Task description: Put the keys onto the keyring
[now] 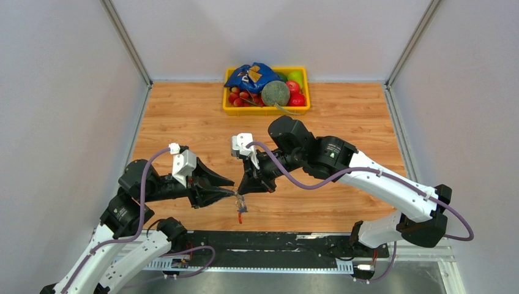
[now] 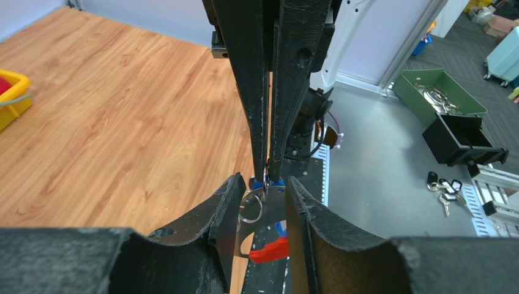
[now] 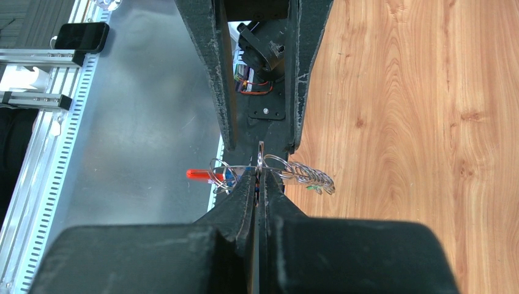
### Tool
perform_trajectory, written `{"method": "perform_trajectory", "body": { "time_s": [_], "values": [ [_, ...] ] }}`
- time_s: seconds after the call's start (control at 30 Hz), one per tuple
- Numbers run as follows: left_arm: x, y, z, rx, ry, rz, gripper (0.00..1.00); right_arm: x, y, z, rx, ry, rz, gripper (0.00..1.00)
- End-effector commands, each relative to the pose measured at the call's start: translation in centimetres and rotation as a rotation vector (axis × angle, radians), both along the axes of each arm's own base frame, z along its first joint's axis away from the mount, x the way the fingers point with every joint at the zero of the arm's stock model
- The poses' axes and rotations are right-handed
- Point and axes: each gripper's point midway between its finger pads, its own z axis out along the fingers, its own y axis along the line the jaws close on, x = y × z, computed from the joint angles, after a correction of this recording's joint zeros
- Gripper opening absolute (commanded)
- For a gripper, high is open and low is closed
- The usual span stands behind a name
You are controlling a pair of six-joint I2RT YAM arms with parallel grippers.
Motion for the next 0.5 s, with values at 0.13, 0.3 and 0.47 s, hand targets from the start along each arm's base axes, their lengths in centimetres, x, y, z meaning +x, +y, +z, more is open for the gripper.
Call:
{"method": "perform_trajectory", "body": {
  "time_s": [0.13, 0.3, 0.47],
  "values": [
    [-0.01, -0.26, 0.2, 0.001, -0.026, -0.022, 0.38, -0.45, 0.54, 2.64, 0.07, -0.019, 0.031, 0.0],
    [0.1, -0.31, 0.11, 0.004, -0.027, -0.021, 0.35, -0.48, 0.6, 2.78, 0.073, -0.02, 0.032, 0.0],
    [0.2, -0.41, 0.18, -0.001, -0.029, -0.021, 0.22, -0.52, 0.73, 2.84, 0.076, -0.022, 0.035, 0.0]
  ]
}}
